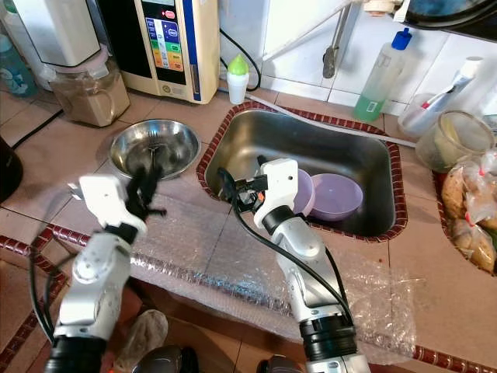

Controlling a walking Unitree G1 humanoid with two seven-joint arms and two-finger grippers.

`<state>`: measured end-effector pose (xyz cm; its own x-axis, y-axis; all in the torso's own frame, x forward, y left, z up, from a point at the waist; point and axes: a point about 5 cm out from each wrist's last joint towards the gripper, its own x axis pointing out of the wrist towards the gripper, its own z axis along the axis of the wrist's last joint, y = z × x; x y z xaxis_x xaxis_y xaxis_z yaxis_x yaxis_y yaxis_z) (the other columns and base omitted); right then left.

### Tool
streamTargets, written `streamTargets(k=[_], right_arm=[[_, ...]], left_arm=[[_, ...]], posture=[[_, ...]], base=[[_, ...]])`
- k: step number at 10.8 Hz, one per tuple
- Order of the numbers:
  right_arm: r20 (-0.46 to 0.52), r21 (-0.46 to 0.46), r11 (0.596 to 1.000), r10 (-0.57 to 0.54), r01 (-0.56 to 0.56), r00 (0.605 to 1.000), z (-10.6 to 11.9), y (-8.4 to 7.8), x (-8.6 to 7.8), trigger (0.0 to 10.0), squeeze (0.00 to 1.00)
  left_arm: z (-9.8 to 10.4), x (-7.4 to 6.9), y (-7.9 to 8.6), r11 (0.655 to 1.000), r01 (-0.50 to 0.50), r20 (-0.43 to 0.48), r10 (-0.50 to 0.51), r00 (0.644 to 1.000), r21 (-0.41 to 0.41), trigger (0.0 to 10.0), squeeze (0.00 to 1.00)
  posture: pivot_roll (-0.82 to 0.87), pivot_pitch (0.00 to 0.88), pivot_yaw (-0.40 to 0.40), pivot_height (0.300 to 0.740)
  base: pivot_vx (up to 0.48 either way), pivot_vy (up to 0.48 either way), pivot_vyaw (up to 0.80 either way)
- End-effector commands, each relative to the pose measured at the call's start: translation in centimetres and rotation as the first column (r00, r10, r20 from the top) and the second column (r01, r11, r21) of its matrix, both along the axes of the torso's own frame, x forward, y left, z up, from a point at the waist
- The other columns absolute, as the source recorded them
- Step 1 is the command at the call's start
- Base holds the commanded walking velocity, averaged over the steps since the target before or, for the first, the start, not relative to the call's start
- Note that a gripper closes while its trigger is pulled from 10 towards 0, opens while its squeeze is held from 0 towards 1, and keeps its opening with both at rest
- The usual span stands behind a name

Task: Kitchen organization

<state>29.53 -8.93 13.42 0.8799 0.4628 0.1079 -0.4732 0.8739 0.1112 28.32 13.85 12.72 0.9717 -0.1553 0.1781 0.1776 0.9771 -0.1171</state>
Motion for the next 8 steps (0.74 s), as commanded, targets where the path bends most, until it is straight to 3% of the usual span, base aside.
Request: streamTargets(k=[1,2,3,5,6,8], right_arm=[[0.011,0.001,1.000,-0.010,0.010,1.000,0.3,-0.1,0.3,10.0,0.00],[0.011,-0.001,1.000,-0.008,0.008,1.000,0.3,-0.1,0.4,10.0,0.00],[0.011,-0.001,1.000,-0.006,0.006,1.000,0.3,0.0,0.4,10.0,0.00],[0.012,-0.004,1.000,-0.005,0.005,1.000,0.3,-0.1,0.5,10.0,0.00],[0.013,0.059,0.998,-0.031,0.030,0.999,1.1,-0.8,1.5,10.0,0.00],[-0.012,0.208,0.977,-0.050,0.052,0.999,2.5,-1.5,2.7,10.0,0.00]], left_arm=[[1.3,0.2,-0.1,0.999,-0.008,0.067,0.006,0.998,0.032,0.0,0.00],[2.4,0.2,-0.1,0.997,-0.028,0.131,0.018,0.991,0.076,0.0,0.00],[2.6,0.2,-0.1,0.996,-0.032,0.140,0.021,0.990,0.079,0.0,0.00],[3.9,-0.1,-1.0,0.986,0.009,0.223,-0.047,0.974,0.168,0.0,0.00],[5.0,-0.2,-2.4,0.965,0.140,0.256,-0.196,0.947,0.222,0.0,0.00],[5.3,-0.1,-2.6,0.948,0.211,0.255,-0.270,0.928,0.236,0.0,0.00]], posture=[[-0.03,0.031,-0.004,0.740],[-0.03,0.032,-0.007,0.740],[-0.03,0.033,-0.007,0.740],[-0.02,0.033,-0.011,0.740],[-0.01,0.033,-0.012,0.740],[0.00,0.035,-0.009,0.740]], base=[[0.000,0.000,0.00],[0.000,0.000,0.00],[0.000,0.000,0.00],[0.000,0.000,0.00],[0.000,0.000,0.00],[0.000,0.000,0.00]])
